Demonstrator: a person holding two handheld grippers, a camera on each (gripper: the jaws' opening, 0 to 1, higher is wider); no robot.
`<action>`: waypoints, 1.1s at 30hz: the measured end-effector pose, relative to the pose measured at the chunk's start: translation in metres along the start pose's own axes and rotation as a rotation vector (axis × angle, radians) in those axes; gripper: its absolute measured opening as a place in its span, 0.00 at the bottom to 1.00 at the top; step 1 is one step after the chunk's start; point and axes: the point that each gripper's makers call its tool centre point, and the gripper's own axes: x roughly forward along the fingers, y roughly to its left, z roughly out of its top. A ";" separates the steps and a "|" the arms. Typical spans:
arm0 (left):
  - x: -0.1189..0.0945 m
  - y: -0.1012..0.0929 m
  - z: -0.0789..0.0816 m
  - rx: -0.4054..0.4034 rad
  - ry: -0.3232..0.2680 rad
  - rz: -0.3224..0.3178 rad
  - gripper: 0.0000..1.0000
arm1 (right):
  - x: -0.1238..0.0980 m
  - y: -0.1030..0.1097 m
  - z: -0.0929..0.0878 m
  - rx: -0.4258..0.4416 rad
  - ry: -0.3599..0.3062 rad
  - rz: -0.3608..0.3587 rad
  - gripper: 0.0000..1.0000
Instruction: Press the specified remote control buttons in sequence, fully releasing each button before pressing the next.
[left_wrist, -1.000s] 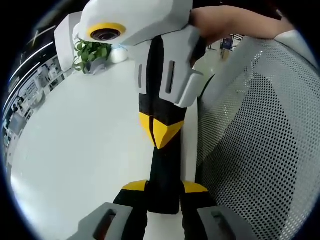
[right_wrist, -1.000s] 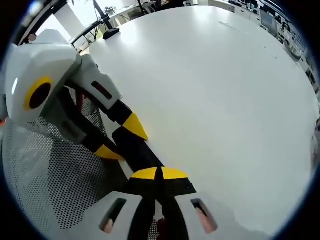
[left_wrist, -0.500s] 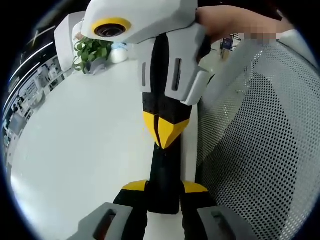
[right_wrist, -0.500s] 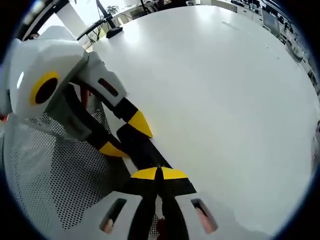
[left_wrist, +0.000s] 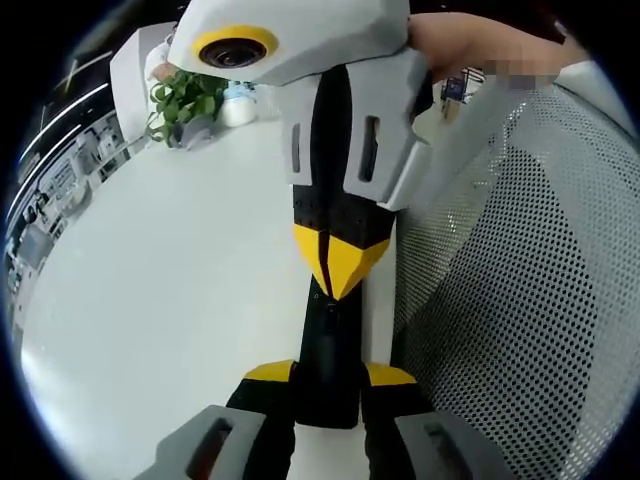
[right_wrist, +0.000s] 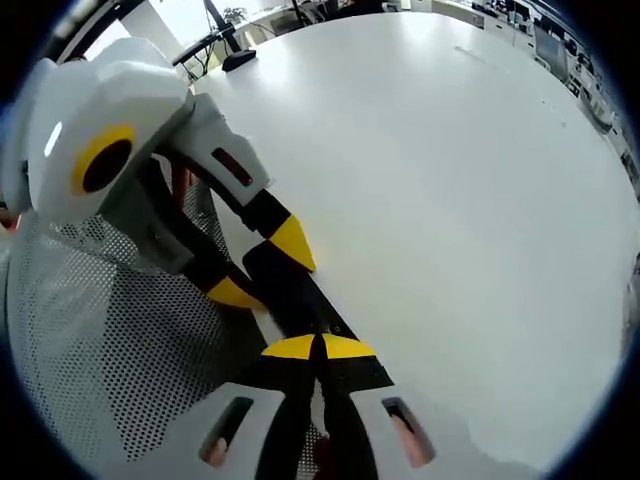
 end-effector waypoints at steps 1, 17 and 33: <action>0.000 0.000 0.000 0.001 0.000 -0.001 0.25 | -0.001 0.000 0.001 -0.012 -0.003 -0.003 0.00; 0.001 0.002 0.000 -0.001 0.007 0.007 0.25 | -0.001 -0.001 0.003 -0.090 0.007 -0.023 0.00; -0.001 0.016 -0.001 -0.044 0.013 0.075 0.26 | 0.001 -0.008 0.014 -0.168 -0.023 -0.084 0.00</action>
